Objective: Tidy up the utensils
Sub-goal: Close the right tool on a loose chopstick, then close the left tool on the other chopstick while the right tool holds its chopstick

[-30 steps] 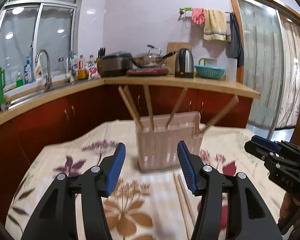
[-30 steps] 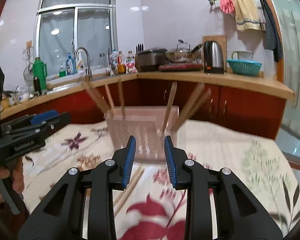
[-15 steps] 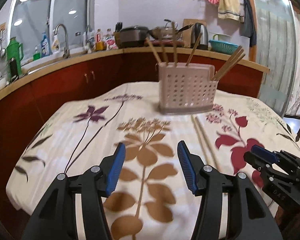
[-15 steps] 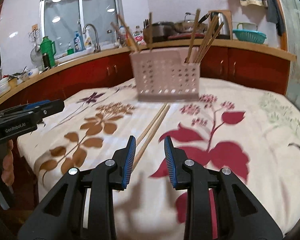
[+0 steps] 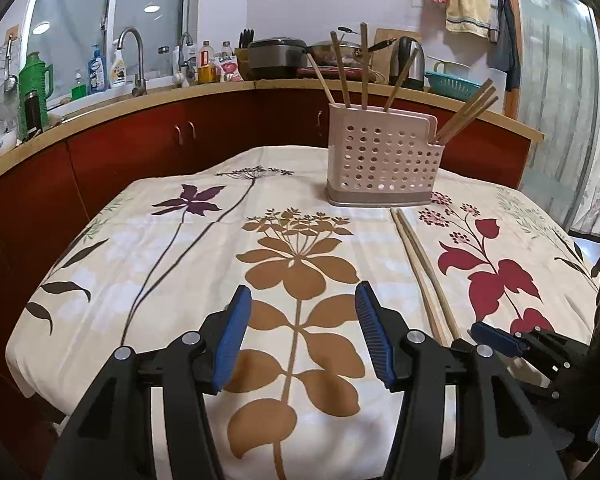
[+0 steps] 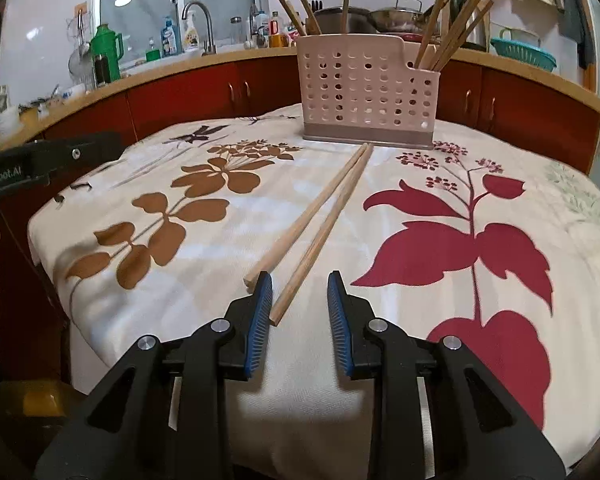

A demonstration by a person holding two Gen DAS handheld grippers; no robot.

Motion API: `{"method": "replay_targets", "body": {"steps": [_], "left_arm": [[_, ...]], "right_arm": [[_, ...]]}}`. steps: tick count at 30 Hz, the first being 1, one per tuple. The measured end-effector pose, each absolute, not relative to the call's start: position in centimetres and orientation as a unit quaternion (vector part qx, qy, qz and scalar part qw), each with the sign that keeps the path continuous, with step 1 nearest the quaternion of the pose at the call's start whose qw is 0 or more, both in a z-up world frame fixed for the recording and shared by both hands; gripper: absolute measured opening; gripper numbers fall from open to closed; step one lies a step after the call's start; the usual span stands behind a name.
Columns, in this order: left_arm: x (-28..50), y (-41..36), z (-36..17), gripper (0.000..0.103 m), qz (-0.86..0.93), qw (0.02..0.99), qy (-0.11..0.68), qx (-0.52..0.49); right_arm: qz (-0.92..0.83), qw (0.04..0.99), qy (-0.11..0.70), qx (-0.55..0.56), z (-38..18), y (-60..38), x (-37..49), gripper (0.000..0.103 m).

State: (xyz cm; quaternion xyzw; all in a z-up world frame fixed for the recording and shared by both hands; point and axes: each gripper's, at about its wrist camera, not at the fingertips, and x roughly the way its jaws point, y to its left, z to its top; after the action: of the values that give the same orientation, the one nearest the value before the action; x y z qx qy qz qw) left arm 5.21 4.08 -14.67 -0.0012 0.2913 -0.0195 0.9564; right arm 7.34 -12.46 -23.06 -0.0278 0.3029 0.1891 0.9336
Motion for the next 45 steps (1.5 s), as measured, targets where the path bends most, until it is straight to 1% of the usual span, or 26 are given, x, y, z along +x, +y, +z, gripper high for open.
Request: {"method": "replay_targets", "body": {"steps": [2, 4, 20, 33, 35, 37, 38, 39, 40, 43, 45], "left_arm": [[5.2, 3.8, -14.8, 0.054, -0.025, 0.956, 0.294, -0.002], [5.2, 3.3, -14.9, 0.054, -0.030, 0.955, 0.295, -0.001], [5.9, -2.3, -16.3, 0.054, -0.091, 0.943, 0.320, 0.002], [8.3, -7.0, -19.4, 0.053, -0.114, 0.925, 0.362, 0.012], [8.5, -7.1, -19.9, 0.049, -0.112, 0.922, 0.370, 0.015], [8.6, -7.1, -20.3, 0.040, -0.109, 0.921, 0.374, 0.023], [8.5, -7.2, -20.3, 0.039, -0.107, 0.922, 0.372, 0.030], [8.4, -7.1, -20.3, 0.034, -0.106, 0.922, 0.371, 0.035], [8.4, -7.1, -20.3, 0.028, -0.107, 0.922, 0.371, 0.039], [8.3, -6.9, -20.3, 0.016, -0.104, 0.923, 0.367, 0.050], [8.4, -6.7, -20.4, 0.011, -0.101, 0.924, 0.366, 0.054]], "right_arm": [[0.183, 0.934, 0.305, -0.027, -23.1, -12.9, 7.5, 0.021], [0.178, 0.934, 0.307, -0.025, -23.1, -13.5, 7.7, 0.007], [0.100, 0.945, 0.311, 0.017, -23.1, -20.4, 8.6, 0.006], [0.079, 0.948, 0.306, 0.038, -23.3, -24.4, 8.3, 0.006], [0.081, 0.948, 0.305, 0.038, -23.3, -24.4, 8.3, 0.006], [0.082, 0.948, 0.305, 0.041, -23.3, -24.4, 8.3, 0.006], [0.082, 0.948, 0.305, 0.042, -23.3, -24.4, 8.3, 0.006], [0.083, 0.948, 0.305, 0.043, -23.3, -24.4, 8.3, 0.007], [0.083, 0.948, 0.305, 0.043, -23.3, -24.3, 8.3, 0.007], [0.085, 0.947, 0.305, 0.046, -23.3, -24.4, 8.2, 0.007], [0.085, 0.948, 0.304, 0.046, -23.4, -24.3, 8.1, 0.007]]}}
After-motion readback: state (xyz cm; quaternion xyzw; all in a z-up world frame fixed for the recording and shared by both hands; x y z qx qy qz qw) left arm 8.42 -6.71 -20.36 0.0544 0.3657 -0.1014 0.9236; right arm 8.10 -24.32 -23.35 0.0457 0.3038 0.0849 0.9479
